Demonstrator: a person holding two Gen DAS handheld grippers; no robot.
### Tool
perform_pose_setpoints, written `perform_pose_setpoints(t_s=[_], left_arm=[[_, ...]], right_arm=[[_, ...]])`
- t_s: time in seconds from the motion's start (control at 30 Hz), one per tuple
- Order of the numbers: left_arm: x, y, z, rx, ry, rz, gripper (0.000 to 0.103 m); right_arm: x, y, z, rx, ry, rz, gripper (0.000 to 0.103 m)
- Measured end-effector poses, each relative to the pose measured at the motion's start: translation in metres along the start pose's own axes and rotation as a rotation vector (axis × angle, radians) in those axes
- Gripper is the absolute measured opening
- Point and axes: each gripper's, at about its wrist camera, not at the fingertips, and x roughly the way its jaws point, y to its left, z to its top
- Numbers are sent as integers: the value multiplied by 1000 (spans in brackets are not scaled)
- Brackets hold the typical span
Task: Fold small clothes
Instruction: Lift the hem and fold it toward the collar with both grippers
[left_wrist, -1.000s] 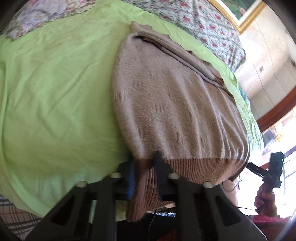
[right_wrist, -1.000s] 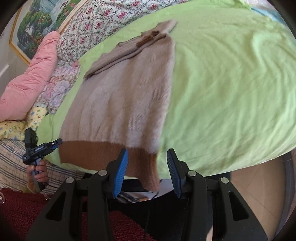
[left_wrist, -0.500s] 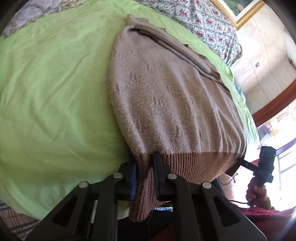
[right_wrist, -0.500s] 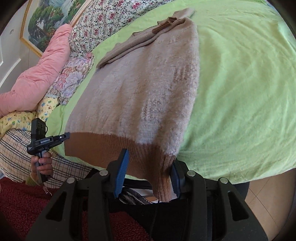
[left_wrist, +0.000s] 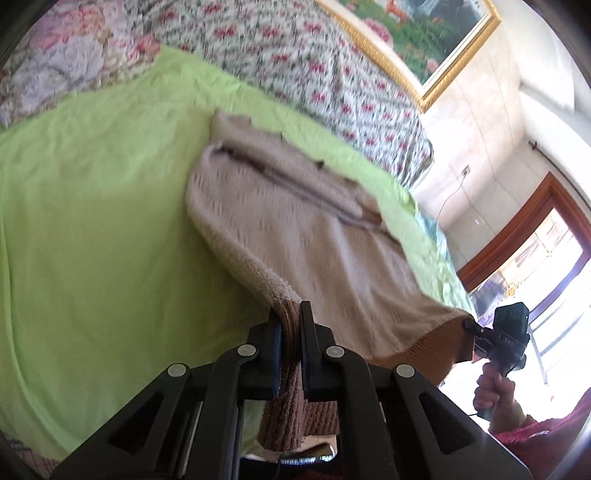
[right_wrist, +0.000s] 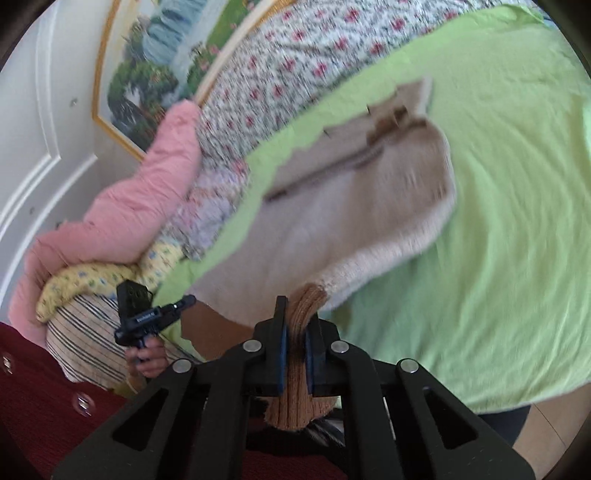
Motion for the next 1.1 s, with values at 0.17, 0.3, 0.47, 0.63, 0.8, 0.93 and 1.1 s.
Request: perform_pose_setpoints(t_s=[0.17, 0.3, 0.47, 0.63, 0.8, 0.93, 1.1], left_arm=[[0, 0, 37, -4, -75, -18, 6], [13, -1, 76, -4, -139, -14, 6], [45, -5, 140, -4, -201, 17, 6], [89, -10, 205, 29, -214, 41, 6], [153, -8, 256, 66, -170, 100, 6], [209, 5, 281, 64, -121, 156, 6], [264, 33, 298, 28, -76, 219, 6]], right_arm=[[-3, 6, 27, 3, -60, 36, 8], [3, -2, 59, 12, -107, 33, 8], [27, -14, 121, 2, -166, 3, 8], [56, -34, 181, 9, -198, -56, 8], [88, -65, 237, 35, -227, -125, 8], [117, -91, 265, 70, -222, -215, 8], [154, -127, 289, 105, -179, -297, 8]])
